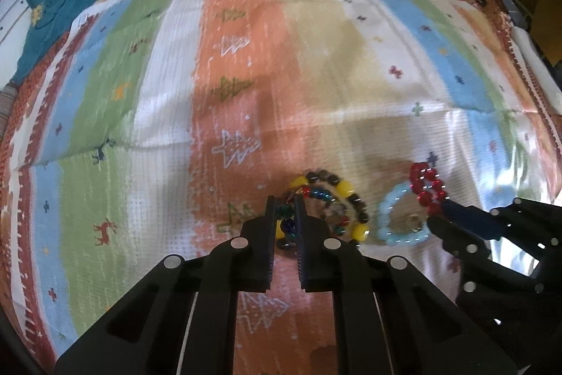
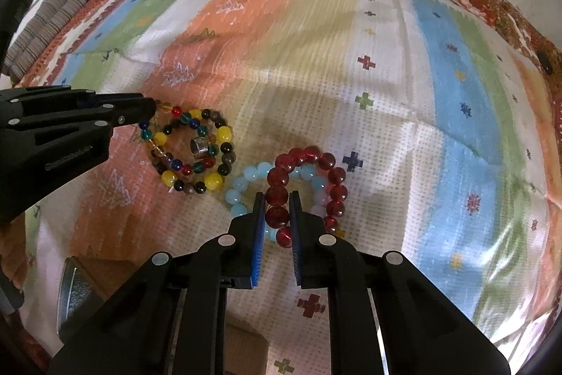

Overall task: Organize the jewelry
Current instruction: 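Grasp the multicolour bead bracelet with the left gripper while the right grasps the red bead bracelet, then lift both held bracelets and carry them toward the silver tin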

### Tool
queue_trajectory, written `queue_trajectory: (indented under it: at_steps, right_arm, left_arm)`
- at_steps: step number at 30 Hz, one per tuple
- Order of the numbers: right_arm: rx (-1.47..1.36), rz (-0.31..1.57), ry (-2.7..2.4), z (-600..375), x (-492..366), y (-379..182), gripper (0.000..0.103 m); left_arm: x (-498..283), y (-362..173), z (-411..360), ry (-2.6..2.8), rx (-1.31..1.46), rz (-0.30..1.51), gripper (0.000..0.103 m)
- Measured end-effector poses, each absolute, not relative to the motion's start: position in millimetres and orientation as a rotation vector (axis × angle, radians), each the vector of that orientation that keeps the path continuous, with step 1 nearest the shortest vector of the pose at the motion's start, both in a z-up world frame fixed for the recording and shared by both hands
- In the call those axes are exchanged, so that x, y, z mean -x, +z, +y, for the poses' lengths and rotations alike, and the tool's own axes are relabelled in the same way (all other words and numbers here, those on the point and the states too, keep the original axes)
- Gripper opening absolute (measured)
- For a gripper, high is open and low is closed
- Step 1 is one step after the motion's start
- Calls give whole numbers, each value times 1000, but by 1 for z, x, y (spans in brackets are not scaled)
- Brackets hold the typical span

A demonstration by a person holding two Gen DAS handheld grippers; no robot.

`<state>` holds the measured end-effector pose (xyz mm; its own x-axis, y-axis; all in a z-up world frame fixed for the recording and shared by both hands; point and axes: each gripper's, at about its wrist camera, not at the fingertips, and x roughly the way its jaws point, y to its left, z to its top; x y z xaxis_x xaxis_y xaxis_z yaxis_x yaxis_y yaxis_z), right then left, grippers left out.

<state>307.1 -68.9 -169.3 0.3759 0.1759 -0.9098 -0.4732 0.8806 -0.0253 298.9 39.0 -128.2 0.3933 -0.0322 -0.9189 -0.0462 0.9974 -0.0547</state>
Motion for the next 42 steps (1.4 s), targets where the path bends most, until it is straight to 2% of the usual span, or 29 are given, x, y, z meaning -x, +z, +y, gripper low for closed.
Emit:
queue_trajectory:
  at_steps: [18, 42]
  right_arm:
    - [247, 1054, 402, -86, -299, -144, 14]
    - [185, 959, 402, -100, -263, -103, 14]
  left_arm:
    - [-286, -103, 20, 7, -21, 1117, 9]
    - [-247, -63, 31, 7, 38, 1051, 9]
